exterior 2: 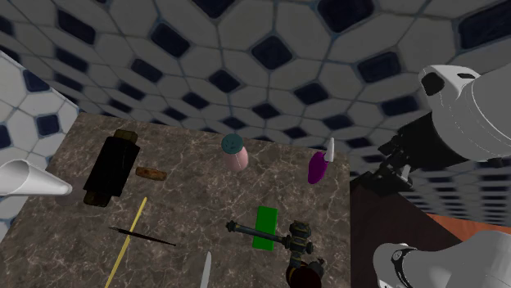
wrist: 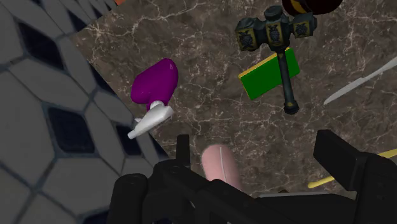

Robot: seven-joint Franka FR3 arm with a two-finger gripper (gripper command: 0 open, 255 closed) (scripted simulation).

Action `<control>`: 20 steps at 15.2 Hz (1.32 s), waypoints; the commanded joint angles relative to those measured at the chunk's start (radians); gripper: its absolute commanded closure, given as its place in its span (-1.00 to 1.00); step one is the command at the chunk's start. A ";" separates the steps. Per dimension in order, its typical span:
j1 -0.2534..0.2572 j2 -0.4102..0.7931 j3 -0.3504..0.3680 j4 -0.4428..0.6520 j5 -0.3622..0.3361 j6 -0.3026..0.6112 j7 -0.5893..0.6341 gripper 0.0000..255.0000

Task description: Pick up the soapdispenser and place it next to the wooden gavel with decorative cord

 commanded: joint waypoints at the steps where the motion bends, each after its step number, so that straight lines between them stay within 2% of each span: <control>1: 0.000 0.000 0.000 0.000 0.000 0.000 0.000 -1.00; 10: 0.045 0.253 -0.001 -0.010 -0.003 0.292 -0.130 -1.00; 20: 0.090 0.593 0.008 0.113 0.004 0.544 -0.263 -1.00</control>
